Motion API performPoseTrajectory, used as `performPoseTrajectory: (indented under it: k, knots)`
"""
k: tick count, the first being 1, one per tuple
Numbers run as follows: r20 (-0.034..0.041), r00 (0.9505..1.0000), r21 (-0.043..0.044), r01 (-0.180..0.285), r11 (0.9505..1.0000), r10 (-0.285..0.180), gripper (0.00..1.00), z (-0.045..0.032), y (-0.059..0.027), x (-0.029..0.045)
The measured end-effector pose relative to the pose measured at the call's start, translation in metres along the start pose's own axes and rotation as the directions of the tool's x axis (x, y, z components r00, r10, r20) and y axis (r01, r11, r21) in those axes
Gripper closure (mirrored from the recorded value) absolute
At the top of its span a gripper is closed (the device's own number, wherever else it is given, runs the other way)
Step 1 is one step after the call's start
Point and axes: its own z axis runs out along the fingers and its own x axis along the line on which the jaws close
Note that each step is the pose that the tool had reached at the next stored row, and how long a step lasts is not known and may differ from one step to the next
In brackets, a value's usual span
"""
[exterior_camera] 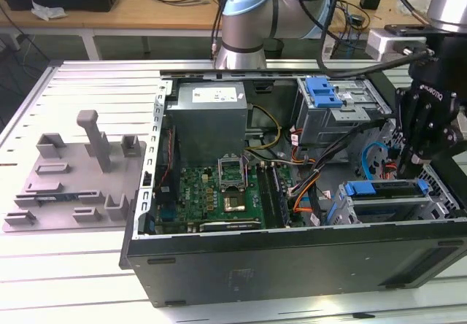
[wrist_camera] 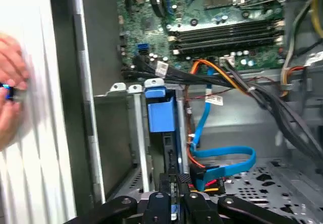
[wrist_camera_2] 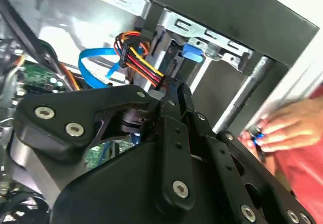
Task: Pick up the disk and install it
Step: 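Insert the first disk wire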
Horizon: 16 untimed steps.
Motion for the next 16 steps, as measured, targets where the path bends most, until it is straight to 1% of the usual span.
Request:
performPoseTrajectory:
  k: [1,2,3,10,13,16]
  knots:
    - [0.0393,0.9992,-0.0038,-0.001,1.0000,0.001,0.84,0.0010,-0.0006,0.0065]
    - [0.0444,0.9990,-0.0043,-0.001,1.0000,0.002,0.84,0.0014,-0.0008,0.0086]
    - [0.0474,0.9989,-0.0046,-0.001,1.0000,0.002,0.84,0.0017,-0.0010,0.0103]
    - [0.0488,0.9988,-0.0047,-0.002,1.0000,0.002,0.84,0.0018,-0.0011,0.0108]
    - [0.0490,0.9988,-0.0048,-0.002,1.0000,0.002,0.84,0.0018,-0.0032,0.0106]
    - [0.0490,0.9988,-0.0047,-0.002,1.0000,0.002,0.84,0.0020,-0.0034,0.0106]
